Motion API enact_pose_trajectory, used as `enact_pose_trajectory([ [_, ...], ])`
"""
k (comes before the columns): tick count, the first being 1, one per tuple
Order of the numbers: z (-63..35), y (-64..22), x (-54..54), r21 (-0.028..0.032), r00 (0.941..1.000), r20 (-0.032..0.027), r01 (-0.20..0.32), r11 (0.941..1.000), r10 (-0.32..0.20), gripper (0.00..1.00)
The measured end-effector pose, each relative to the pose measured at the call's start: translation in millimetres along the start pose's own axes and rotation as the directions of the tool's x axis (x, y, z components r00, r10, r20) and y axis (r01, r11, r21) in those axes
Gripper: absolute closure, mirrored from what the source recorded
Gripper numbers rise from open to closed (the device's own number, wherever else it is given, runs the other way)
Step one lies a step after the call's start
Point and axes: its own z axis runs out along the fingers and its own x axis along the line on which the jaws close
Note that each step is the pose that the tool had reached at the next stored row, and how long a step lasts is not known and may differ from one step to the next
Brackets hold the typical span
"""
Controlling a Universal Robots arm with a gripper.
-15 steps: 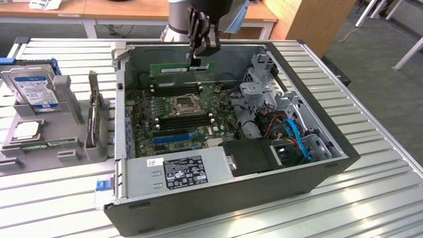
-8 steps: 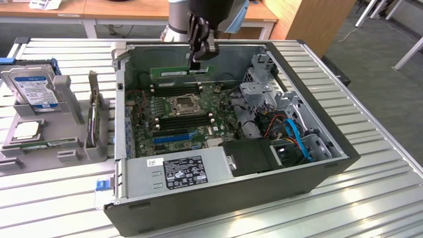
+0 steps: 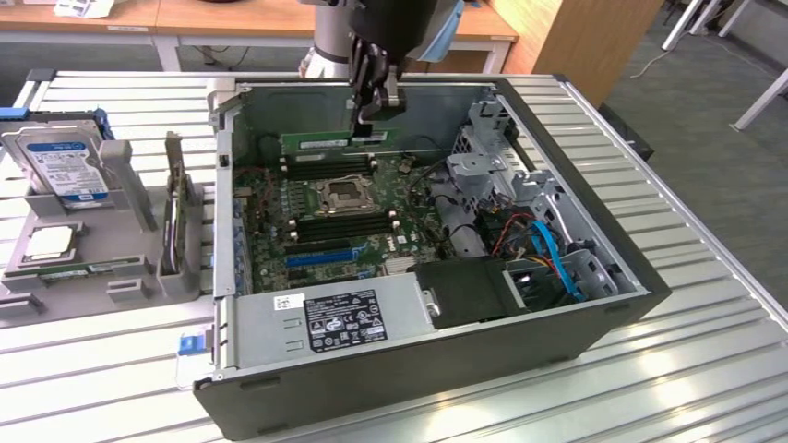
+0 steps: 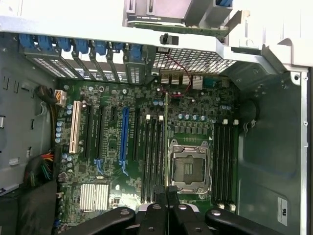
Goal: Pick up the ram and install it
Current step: 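Pick up the ram and move it above insertion slot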
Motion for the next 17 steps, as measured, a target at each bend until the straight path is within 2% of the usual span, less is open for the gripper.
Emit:
enact_pose_trajectory([
  [9, 0.2, -0.9, 0.1, 0.0004, 1.0, 0.0005, -0.004, 1.0, 0.004, 0.88],
  [17, 0.8, -3.5, 0.4, 0.0029, 0.9995, 0.003, -0.033, 0.9995, 0.033, 0.88],
])
